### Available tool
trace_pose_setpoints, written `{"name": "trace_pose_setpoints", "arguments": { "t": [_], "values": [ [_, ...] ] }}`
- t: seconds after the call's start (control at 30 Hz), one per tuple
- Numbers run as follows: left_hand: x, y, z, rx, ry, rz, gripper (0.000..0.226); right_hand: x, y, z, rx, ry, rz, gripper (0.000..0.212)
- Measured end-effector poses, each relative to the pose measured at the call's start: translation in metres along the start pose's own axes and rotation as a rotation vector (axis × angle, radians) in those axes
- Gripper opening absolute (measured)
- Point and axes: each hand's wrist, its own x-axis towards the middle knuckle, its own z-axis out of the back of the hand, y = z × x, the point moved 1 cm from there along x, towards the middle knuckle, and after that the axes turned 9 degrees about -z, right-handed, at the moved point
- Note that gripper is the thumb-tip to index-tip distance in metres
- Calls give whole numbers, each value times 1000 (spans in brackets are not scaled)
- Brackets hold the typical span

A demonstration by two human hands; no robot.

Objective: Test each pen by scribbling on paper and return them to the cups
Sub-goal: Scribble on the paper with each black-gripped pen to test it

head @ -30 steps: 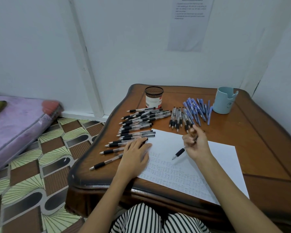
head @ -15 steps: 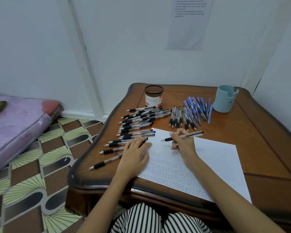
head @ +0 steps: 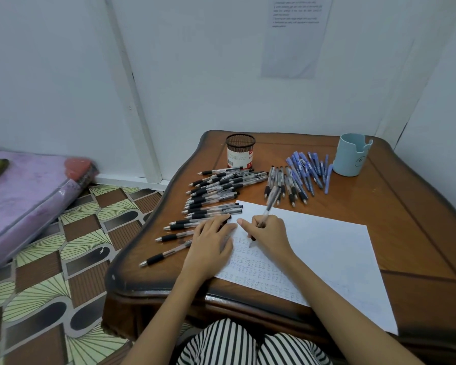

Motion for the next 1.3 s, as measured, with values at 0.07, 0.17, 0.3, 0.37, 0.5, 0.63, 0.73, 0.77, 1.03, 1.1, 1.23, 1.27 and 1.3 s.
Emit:
{"name": "trace_pose_setpoints", "arguments": {
  "t": [0.07,0.17,0.3,0.37,0.5,0.63,0.73,0.77,1.03,1.1,1.23,1.27,1.3],
  "values": [
    [0,0,0,-1,-6,1,39,-1,-1,2,71,-26,14,45],
    [0,0,0,-6,-12,2,38,1,-4,5,101,-50,9,46],
    [0,0,0,-11,-19,-1,38,2,-4,2,45,-36,26,46],
    [0,0,0,-6,-21,-5,38,3,-6,2,12,-62,44,48],
    [0,-1,1,-19,-41,-12,37,5,-10,1,43,-54,39,48],
    [0,-1,0,-5,-32,-11,37,4,-9,2,37,-100,51,46],
    [0,0,0,-5,-35,-9,37,4,-9,2,31,-110,43,44],
    [0,0,0,-6,-37,-10,37,4,-9,2,28,-108,41,44],
    [0,1,-1,-4,-28,-8,38,6,-10,1,17,-130,44,42],
    [0,0,-1,0,-30,-11,38,7,-10,1,5,-139,52,44],
    [0,0,0,-4,-28,-12,38,6,-10,1,6,-146,59,40],
    [0,0,0,-2,-26,-13,38,6,-11,0,9,-145,55,39],
    [0,1,0,-1,-24,-12,38,6,-11,0,7,-150,54,38]
  ]
}}
